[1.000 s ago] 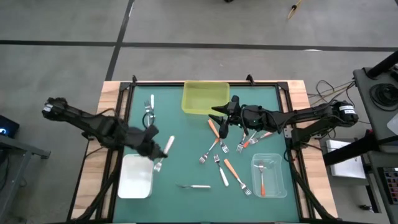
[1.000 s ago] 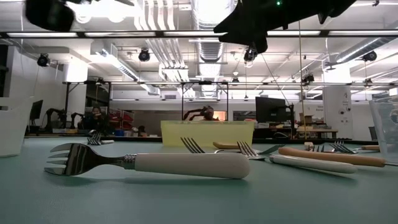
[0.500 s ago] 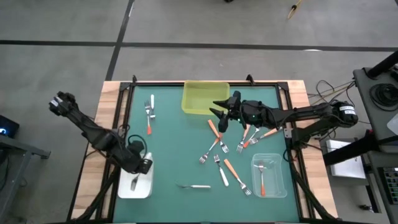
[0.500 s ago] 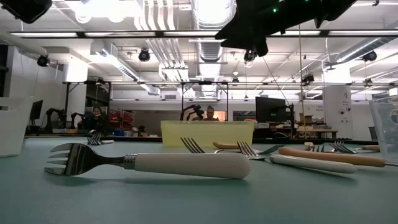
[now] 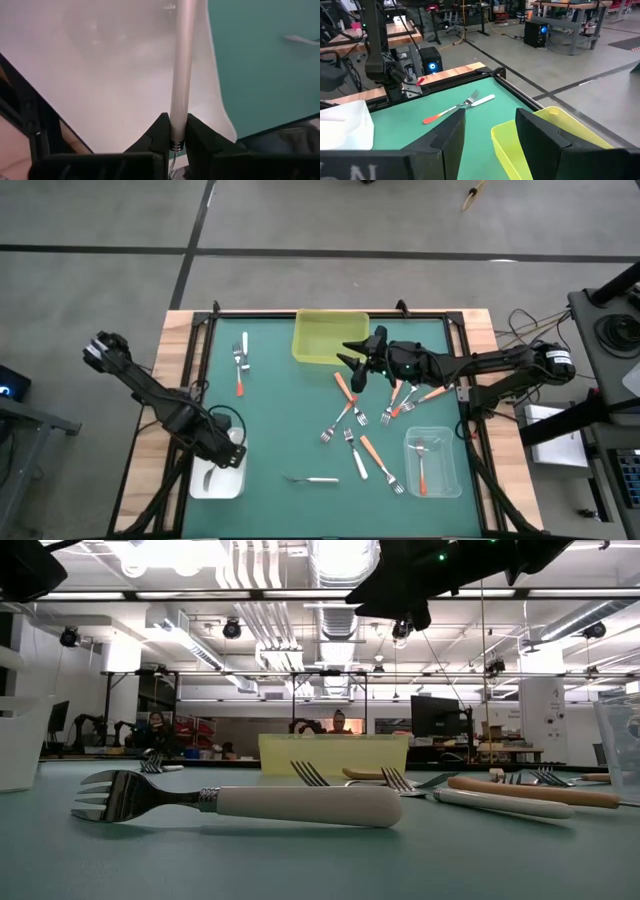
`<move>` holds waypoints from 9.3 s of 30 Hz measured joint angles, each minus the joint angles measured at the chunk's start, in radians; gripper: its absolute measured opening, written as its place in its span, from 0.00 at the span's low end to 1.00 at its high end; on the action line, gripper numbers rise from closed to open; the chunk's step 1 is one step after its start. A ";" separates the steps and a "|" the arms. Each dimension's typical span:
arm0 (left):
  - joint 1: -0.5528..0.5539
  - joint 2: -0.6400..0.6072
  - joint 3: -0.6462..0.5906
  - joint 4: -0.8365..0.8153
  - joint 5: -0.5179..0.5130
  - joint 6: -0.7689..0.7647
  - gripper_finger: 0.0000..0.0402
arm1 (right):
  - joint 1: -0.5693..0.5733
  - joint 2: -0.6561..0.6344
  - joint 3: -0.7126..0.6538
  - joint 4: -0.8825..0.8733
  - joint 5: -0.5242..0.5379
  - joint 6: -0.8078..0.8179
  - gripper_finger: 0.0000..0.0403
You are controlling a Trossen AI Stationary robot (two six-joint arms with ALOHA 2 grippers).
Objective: Sort silverware by color (type)
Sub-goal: Put the white fork into the white bin, then put the yellow fork into the yellow bin
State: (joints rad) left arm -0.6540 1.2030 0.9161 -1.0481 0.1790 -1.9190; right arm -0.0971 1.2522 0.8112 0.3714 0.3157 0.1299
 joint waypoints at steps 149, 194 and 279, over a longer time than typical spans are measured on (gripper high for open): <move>0.614 -0.487 -0.189 0.687 -0.537 2.111 0.19 | 0.023 0.313 0.514 -0.907 -0.044 0.396 0.20; 0.613 -0.750 -0.302 0.776 -0.539 2.146 0.19 | -0.036 0.733 0.790 -1.369 -0.226 0.537 0.48; 0.613 -0.712 -0.301 0.805 -0.539 2.178 0.19 | -0.248 0.790 1.224 -1.250 -0.087 -0.082 0.11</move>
State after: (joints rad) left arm -0.0410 0.4911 0.6147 -0.2434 -0.3599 0.2594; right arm -0.3451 2.0420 2.0349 -0.8787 0.2284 0.0484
